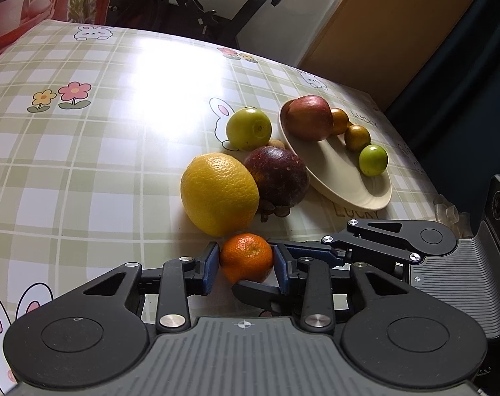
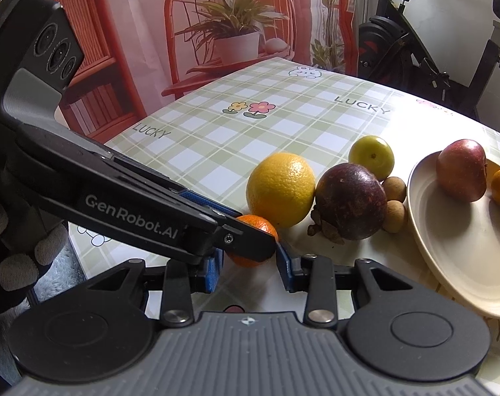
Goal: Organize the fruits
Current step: 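Close the left tool on the small mandarin and lift it, then carry the mandarin onto the plate beside the red apple, open the left tool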
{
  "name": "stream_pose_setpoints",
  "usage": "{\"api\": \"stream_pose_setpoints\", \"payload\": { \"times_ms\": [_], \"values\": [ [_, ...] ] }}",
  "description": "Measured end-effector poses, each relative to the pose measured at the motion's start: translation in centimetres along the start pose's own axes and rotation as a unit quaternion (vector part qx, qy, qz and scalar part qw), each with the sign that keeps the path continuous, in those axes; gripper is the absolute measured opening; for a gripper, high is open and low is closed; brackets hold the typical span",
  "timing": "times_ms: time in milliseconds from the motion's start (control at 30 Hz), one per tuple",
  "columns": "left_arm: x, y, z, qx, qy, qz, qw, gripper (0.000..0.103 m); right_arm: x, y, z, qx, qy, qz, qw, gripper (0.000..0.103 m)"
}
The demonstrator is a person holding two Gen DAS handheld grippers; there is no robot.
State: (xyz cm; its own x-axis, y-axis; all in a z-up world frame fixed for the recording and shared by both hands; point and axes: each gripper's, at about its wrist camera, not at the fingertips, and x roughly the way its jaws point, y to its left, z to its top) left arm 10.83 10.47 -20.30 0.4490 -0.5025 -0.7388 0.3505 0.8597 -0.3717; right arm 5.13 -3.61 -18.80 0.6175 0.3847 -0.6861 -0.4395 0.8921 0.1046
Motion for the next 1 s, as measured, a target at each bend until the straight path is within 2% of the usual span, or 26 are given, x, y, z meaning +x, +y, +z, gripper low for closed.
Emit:
{"api": "stream_pose_setpoints", "payload": {
  "times_ms": [600,1000],
  "values": [
    [-0.3,-6.4,3.2,0.043,-0.027,-0.006,0.9987,0.038,-6.0,-3.5,0.3,0.029,-0.068,-0.039,0.996,0.038],
    [1.6,-9.5,5.5,0.071,-0.030,-0.010,0.9970,0.038,-7.6,-7.0,0.5,0.048,-0.093,-0.061,0.993,0.038]
  ]
}}
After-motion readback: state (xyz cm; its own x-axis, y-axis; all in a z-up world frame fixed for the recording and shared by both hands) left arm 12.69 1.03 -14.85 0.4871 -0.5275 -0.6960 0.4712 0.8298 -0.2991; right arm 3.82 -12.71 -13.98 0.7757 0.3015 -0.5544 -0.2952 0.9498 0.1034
